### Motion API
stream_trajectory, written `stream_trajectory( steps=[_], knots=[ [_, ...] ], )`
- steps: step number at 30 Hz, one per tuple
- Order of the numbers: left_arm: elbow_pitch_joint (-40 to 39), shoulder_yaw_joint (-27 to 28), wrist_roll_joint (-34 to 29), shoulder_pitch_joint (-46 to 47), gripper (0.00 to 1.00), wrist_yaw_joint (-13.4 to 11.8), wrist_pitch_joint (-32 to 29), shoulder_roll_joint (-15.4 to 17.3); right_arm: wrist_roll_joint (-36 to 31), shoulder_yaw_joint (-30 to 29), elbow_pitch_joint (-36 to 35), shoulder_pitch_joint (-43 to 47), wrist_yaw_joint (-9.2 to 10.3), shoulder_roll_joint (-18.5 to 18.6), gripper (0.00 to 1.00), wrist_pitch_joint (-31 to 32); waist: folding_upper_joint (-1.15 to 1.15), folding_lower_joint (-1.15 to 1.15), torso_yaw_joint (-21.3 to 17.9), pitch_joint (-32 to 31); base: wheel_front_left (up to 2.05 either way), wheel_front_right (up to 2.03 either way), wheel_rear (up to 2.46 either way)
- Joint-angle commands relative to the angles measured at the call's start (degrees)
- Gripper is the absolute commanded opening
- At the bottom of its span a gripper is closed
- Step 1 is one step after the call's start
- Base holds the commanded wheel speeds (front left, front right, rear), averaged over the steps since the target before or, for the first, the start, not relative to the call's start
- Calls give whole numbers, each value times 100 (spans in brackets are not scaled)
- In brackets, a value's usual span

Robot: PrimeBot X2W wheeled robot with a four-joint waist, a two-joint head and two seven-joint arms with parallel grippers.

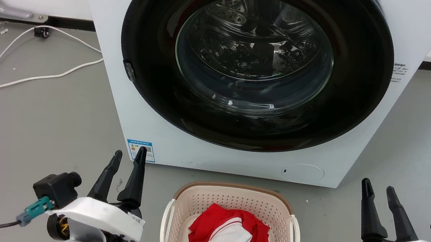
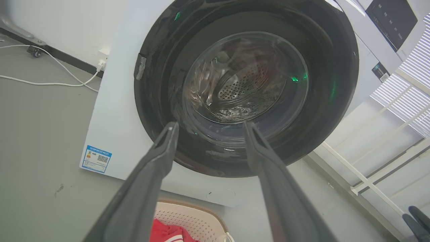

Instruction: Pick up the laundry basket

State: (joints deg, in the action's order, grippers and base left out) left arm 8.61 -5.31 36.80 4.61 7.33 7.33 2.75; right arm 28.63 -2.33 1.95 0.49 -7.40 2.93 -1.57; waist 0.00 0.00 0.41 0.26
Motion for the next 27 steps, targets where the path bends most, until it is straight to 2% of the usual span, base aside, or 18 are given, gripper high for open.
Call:
stream_trajectory(
  steps=[1, 17, 27],
  knots=[
    [-37, -33, -264, 54, 100, 10, 67, 18, -230, 8, -108, 16, -8, -1, 100, -28, 0, 0, 1, -1, 0, 0, 0],
    [16, -223, -1536, 64, 100, -114, 304, 72, -1217, -11, -352, 177, -11, -3, 100, 56, 0, 0, 30, -9, 0, 0, 0],
    [8, -337, -2063, 47, 100, -179, 419, 103, -1691, -14, -420, 256, -11, -4, 100, 88, 0, 0, 42, -19, 0, 0, 0]
  ],
)
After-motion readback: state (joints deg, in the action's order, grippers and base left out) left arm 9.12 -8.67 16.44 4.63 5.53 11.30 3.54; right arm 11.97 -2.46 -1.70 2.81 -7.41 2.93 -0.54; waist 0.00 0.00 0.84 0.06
